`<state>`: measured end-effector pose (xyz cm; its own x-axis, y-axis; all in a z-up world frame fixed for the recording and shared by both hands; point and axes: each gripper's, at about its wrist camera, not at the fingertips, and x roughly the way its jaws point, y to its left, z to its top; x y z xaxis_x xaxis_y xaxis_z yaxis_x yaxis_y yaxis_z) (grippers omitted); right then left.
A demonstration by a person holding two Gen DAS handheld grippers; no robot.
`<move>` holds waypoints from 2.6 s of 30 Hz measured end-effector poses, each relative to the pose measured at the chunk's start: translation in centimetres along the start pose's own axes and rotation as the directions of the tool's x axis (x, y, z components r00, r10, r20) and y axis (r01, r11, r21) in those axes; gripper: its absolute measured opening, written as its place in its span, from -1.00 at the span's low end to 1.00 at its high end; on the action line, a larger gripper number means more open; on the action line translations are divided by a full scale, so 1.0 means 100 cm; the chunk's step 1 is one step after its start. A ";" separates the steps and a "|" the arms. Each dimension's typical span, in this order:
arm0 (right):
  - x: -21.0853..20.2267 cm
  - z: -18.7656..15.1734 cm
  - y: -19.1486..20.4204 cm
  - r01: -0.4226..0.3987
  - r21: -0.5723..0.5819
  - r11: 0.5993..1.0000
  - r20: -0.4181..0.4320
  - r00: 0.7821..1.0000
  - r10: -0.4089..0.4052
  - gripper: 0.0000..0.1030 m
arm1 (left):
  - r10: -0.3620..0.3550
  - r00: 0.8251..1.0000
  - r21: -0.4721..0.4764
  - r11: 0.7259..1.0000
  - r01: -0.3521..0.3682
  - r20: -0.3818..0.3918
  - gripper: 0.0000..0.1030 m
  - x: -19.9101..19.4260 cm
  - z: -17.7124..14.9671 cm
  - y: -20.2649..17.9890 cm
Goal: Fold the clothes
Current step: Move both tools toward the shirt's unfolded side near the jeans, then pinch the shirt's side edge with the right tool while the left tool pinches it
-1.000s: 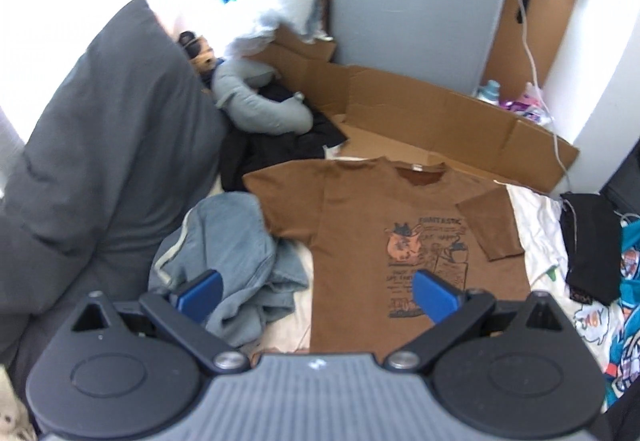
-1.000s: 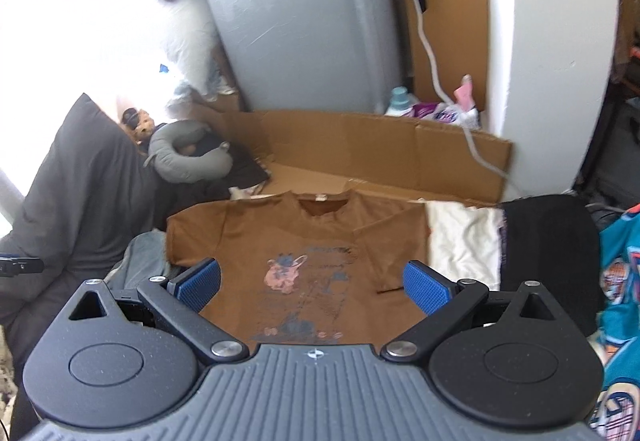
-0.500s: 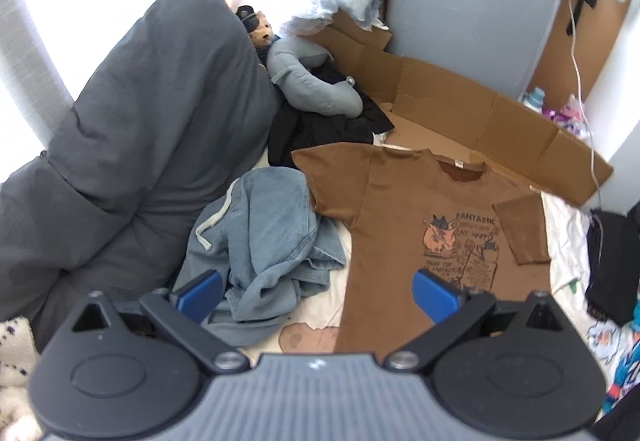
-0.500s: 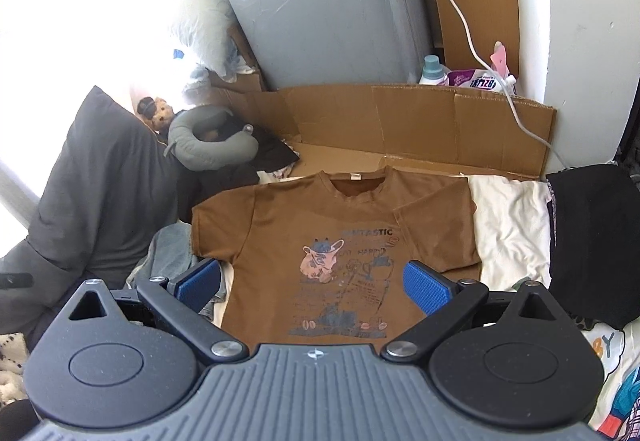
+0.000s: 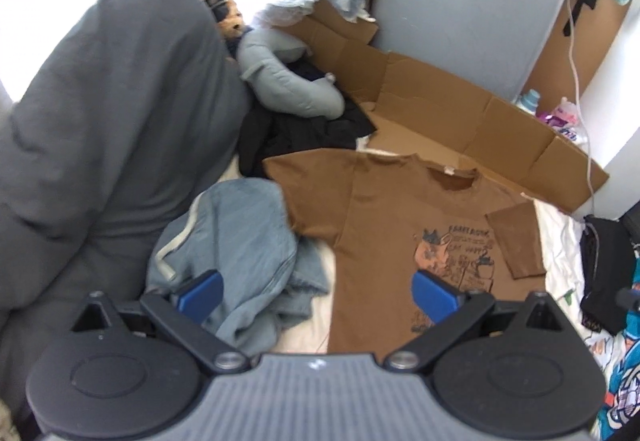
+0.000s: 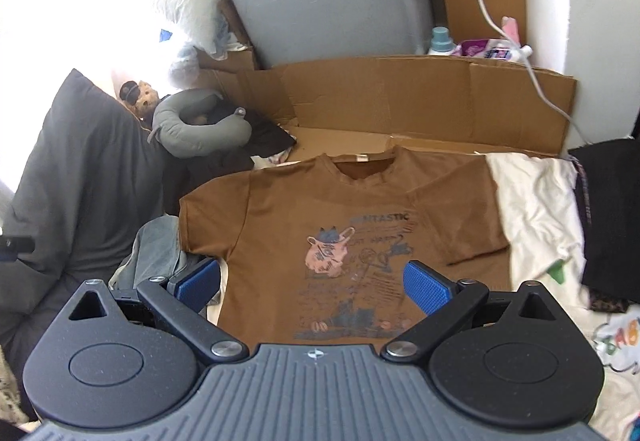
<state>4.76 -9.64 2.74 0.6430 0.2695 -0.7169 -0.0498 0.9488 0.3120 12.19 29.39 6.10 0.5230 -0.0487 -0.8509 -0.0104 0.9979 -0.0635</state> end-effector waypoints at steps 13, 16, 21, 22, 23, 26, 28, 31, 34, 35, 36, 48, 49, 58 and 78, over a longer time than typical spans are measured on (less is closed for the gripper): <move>0.149 -0.038 0.040 0.004 0.036 0.999 -0.061 0.998 -0.002 0.96 | -0.065 0.998 0.024 0.998 0.065 0.023 0.79 0.119 -0.009 0.018; 0.190 -0.046 0.040 0.047 0.063 0.997 -0.120 0.992 -0.039 0.95 | -0.046 0.999 0.032 0.998 0.045 0.022 0.79 0.149 -0.010 0.020; 0.242 -0.052 0.045 0.074 0.017 0.997 -0.159 0.985 -0.070 0.95 | -0.025 1.000 0.022 0.999 0.024 0.019 0.75 0.195 -0.009 0.023; 0.251 -0.053 0.045 0.075 0.011 0.997 -0.165 0.984 -0.073 0.95 | -0.024 0.999 0.016 1.000 0.023 0.022 0.73 0.204 -0.010 0.024; 0.261 -0.054 0.045 0.078 0.008 0.997 -0.171 0.982 -0.075 0.95 | -0.024 0.999 0.010 1.000 0.024 0.025 0.72 0.212 -0.010 0.026; 0.285 -0.058 0.042 0.091 0.010 0.996 -0.181 0.980 -0.087 0.95 | -0.013 0.999 -0.004 1.000 0.013 0.030 0.64 0.235 -0.012 0.028; 0.299 -0.061 0.041 0.090 0.009 0.996 -0.181 0.980 -0.087 0.95 | -0.012 0.999 -0.012 1.000 0.012 0.031 0.58 0.248 -0.014 0.029; 0.313 -0.066 0.044 0.067 0.008 0.998 -0.173 0.983 -0.064 0.94 | -0.020 0.999 -0.024 0.999 0.021 0.044 0.57 0.260 -0.017 0.030; 0.324 -0.070 0.049 0.038 -0.012 0.999 -0.153 0.987 -0.039 0.91 | -0.030 0.997 -0.024 0.999 0.032 0.073 0.56 0.268 -0.019 0.031; 0.326 -0.071 0.051 0.022 -0.014 1.000 -0.146 0.989 -0.024 0.87 | -0.025 0.997 -0.026 0.999 0.027 0.079 0.54 0.272 -0.021 0.032; 0.329 -0.072 0.052 0.007 -0.017 1.000 -0.142 0.990 -0.009 0.77 | -0.016 0.997 -0.030 0.999 0.018 0.082 0.47 0.275 -0.022 0.031; 0.365 -0.086 0.082 -0.046 -0.056 0.997 -0.147 0.988 0.038 0.14 | 0.014 0.996 -0.118 0.993 -0.004 0.089 0.06 0.316 -0.036 0.050; 0.367 -0.088 0.085 -0.052 -0.058 0.997 -0.149 0.988 0.042 0.14 | 0.003 0.995 -0.124 0.992 0.009 0.095 0.02 0.318 -0.036 0.051; 0.379 -0.091 0.101 -0.092 -0.071 0.993 -0.148 0.986 0.080 -0.50 | -0.038 0.994 -0.212 0.975 0.059 0.104 -0.18 0.341 -0.032 0.059; 0.431 -0.079 0.147 -0.211 -0.024 0.977 -0.137 0.969 0.206 -0.92 | -0.082 0.973 -0.210 0.969 0.128 0.215 -0.81 0.332 -0.024 0.069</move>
<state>25.76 17.23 -28.49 0.5079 0.4789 -0.7160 -0.2029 0.8744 0.4409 27.43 34.54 -23.84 0.6932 -0.1204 -0.7106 -0.1217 0.9522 -0.2801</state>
